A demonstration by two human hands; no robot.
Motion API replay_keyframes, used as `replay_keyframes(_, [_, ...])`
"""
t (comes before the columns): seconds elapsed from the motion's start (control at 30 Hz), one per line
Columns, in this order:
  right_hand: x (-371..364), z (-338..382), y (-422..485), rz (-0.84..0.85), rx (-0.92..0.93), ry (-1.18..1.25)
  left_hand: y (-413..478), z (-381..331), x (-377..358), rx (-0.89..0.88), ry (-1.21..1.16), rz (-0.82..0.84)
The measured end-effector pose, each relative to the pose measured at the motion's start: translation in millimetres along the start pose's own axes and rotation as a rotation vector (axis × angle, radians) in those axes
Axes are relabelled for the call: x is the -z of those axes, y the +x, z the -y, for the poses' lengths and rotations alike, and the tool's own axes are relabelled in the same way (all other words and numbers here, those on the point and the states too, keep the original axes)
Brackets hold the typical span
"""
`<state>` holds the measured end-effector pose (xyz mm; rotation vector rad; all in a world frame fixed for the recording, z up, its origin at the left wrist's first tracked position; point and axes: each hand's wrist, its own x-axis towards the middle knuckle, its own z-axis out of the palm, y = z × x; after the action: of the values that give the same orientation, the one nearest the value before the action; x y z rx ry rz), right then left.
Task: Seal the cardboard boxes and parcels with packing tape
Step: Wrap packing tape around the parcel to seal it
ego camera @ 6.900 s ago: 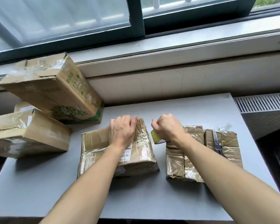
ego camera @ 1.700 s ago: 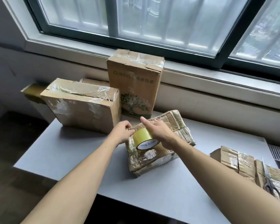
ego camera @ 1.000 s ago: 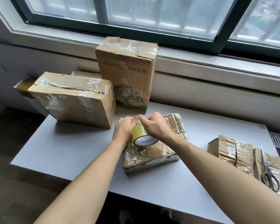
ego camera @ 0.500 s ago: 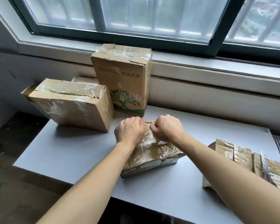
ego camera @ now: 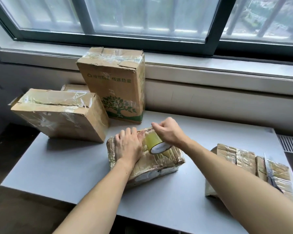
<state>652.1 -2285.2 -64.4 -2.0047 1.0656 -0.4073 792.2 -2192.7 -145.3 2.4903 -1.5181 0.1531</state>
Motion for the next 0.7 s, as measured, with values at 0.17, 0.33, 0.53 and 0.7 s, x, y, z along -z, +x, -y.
replay_keyframes(0.17, [46, -7, 0, -0.026, 0.084, -0.63, 3, 0, -7, -0.01, -0.017, 0.003])
replay_keyframes(0.33, [46, -24, -10, -0.109, 0.096, -0.607, 8, -8, 0, 0.01, -0.035, 0.061])
replay_keyframes(0.53, [51, -31, -9, -0.093, 0.058, -0.465, 24, -75, 6, -0.063, -0.172, 0.162])
replay_keyframes(0.7, [50, -66, -9, -0.096, -0.174, 0.269, 18, -73, -4, -0.075, -0.058, 0.121])
